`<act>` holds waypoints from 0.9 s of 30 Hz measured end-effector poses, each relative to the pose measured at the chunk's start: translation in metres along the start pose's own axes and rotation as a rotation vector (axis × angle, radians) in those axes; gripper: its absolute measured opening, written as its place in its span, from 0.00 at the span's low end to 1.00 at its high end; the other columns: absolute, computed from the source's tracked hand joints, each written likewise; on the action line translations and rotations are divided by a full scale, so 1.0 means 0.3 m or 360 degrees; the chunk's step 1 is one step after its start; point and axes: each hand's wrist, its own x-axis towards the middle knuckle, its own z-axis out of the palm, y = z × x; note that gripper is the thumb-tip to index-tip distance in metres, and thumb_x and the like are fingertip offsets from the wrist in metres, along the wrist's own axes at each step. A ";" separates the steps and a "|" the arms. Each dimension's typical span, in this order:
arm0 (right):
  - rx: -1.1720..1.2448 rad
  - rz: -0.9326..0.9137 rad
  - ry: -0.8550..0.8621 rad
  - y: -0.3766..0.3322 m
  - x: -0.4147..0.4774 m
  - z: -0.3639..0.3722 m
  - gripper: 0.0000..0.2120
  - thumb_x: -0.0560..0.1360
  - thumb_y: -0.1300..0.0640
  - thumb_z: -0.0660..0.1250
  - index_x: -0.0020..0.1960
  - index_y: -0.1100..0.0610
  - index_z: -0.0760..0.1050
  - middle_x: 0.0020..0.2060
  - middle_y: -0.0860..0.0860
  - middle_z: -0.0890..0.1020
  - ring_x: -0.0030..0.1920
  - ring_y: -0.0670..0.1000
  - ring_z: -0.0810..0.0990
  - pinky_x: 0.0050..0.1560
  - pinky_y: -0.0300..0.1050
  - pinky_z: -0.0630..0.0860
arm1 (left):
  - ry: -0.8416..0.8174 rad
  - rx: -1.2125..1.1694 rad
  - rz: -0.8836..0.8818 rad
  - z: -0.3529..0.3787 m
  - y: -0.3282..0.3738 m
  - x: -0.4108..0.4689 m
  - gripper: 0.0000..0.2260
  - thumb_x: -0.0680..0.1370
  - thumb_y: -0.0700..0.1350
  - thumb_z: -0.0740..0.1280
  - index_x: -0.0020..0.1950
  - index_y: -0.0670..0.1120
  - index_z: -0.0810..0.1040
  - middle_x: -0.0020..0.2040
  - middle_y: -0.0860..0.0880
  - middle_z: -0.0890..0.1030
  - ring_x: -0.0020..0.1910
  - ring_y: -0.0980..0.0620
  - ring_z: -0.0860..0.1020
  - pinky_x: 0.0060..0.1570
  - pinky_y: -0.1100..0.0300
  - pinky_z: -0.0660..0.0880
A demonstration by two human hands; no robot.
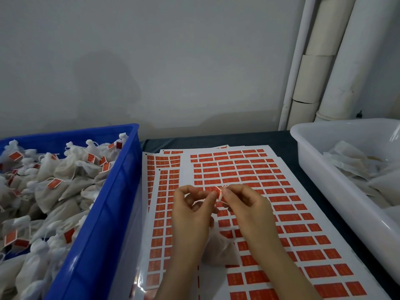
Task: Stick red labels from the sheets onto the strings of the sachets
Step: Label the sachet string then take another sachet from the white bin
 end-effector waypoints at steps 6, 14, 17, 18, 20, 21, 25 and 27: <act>-0.0003 -0.0053 0.0002 -0.013 -0.011 0.007 0.04 0.71 0.49 0.66 0.41 0.39 0.74 0.34 0.31 0.78 0.42 0.31 0.77 0.33 0.23 0.71 | -0.0023 0.0271 0.0252 -0.004 -0.016 -0.003 0.07 0.73 0.46 0.70 0.43 0.59 0.79 0.41 0.63 0.82 0.41 0.59 0.81 0.37 0.68 0.79; 0.0028 -0.0157 -0.0058 -0.021 -0.016 0.007 0.13 0.75 0.55 0.65 0.50 0.36 0.73 0.49 0.32 0.76 0.51 0.29 0.73 0.41 0.22 0.71 | -0.0091 0.0157 0.0214 -0.003 0.003 -0.012 0.08 0.73 0.46 0.69 0.45 0.60 0.81 0.43 0.60 0.84 0.44 0.59 0.81 0.42 0.66 0.80; 0.0116 -0.0093 0.0000 -0.014 -0.012 0.009 0.13 0.73 0.55 0.67 0.53 0.39 0.74 0.45 0.35 0.79 0.48 0.31 0.76 0.40 0.23 0.73 | -0.0079 -0.0044 0.0033 -0.006 0.014 -0.011 0.06 0.72 0.45 0.70 0.44 0.57 0.83 0.41 0.58 0.84 0.41 0.60 0.82 0.34 0.70 0.77; 0.0132 -0.0074 0.0019 -0.012 -0.011 0.008 0.13 0.73 0.55 0.68 0.54 0.40 0.74 0.43 0.37 0.80 0.47 0.32 0.78 0.39 0.24 0.73 | -0.0078 -0.0116 -0.0048 -0.007 0.016 -0.010 0.05 0.71 0.47 0.71 0.44 0.56 0.84 0.41 0.57 0.85 0.41 0.60 0.82 0.33 0.70 0.76; 0.0156 -0.0038 0.0045 -0.012 -0.009 0.008 0.14 0.71 0.54 0.69 0.53 0.40 0.73 0.40 0.37 0.81 0.46 0.34 0.79 0.36 0.24 0.73 | -0.0100 -0.0229 -0.0172 -0.009 0.019 -0.008 0.07 0.67 0.52 0.71 0.44 0.55 0.84 0.43 0.57 0.85 0.43 0.60 0.82 0.33 0.70 0.76; 0.0172 -0.0022 0.0055 -0.012 -0.008 0.007 0.14 0.71 0.54 0.70 0.52 0.40 0.73 0.39 0.36 0.81 0.45 0.33 0.78 0.35 0.23 0.72 | -0.0116 -0.0271 -0.0219 -0.010 0.018 -0.006 0.09 0.66 0.53 0.70 0.45 0.55 0.84 0.44 0.57 0.85 0.44 0.60 0.82 0.33 0.70 0.76; 0.0209 0.0034 0.0092 -0.005 -0.007 0.008 0.17 0.69 0.53 0.71 0.55 0.41 0.72 0.41 0.37 0.81 0.45 0.32 0.78 0.34 0.24 0.72 | -0.0175 -0.0391 -0.0343 -0.011 0.027 -0.005 0.08 0.66 0.53 0.70 0.43 0.56 0.85 0.44 0.57 0.85 0.44 0.61 0.82 0.32 0.69 0.77; 0.0198 0.0053 0.0117 -0.002 -0.006 0.006 0.16 0.69 0.52 0.72 0.53 0.40 0.72 0.38 0.35 0.81 0.44 0.31 0.78 0.32 0.23 0.71 | -0.0179 -0.0396 -0.0364 -0.010 0.029 -0.005 0.07 0.66 0.54 0.69 0.41 0.58 0.85 0.43 0.57 0.85 0.44 0.61 0.82 0.33 0.69 0.77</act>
